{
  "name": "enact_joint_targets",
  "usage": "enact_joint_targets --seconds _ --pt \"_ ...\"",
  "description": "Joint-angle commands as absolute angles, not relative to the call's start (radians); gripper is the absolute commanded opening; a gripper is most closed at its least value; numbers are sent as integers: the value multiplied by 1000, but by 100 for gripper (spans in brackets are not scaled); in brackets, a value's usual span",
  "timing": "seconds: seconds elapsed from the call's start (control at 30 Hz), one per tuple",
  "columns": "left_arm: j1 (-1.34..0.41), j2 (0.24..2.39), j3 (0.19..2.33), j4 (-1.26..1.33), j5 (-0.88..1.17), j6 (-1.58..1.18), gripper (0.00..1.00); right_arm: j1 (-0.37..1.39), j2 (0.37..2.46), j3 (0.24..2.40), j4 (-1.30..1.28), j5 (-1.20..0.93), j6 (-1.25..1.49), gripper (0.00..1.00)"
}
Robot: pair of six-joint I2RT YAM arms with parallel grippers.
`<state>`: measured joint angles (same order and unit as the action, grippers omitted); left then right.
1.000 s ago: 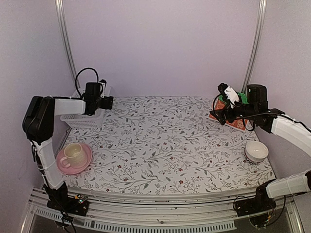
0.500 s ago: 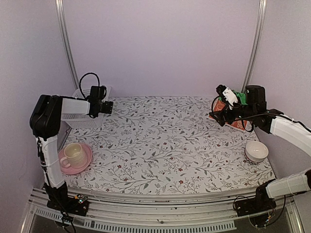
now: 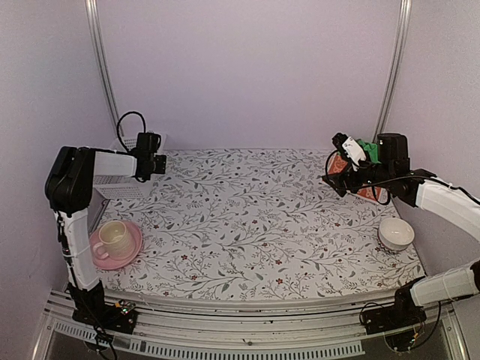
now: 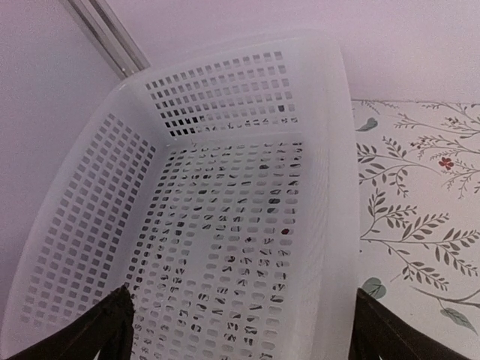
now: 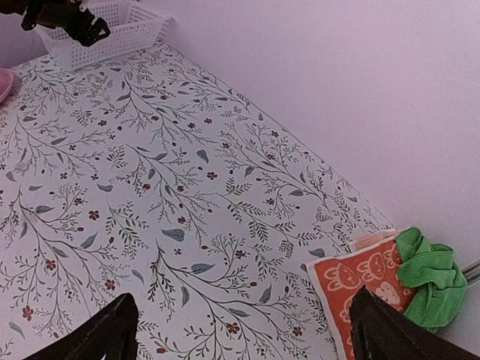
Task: Roll the towels
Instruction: Move the bin to the corner of the board.
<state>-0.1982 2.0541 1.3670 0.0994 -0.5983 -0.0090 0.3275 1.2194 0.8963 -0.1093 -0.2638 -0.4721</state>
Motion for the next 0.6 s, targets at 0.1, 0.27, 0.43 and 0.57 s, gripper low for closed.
enact_joint_targets --seconds 0.1,0.27,0.43,0.57 --pt "-181 2049 1347 143 -619 -10 97 337 1239 894 -68 -206 -465 99" --pt "-248 2008 1321 194 -574 62 97 337 1297 971 -84 -49 -403 99" --pt "-310 1977 1322 171 -535 79 97 312 1428 1081 -138 84 -376 99" --pt "-357 1909 1303 153 -496 70 97 217 1604 1235 -225 141 -341 99"
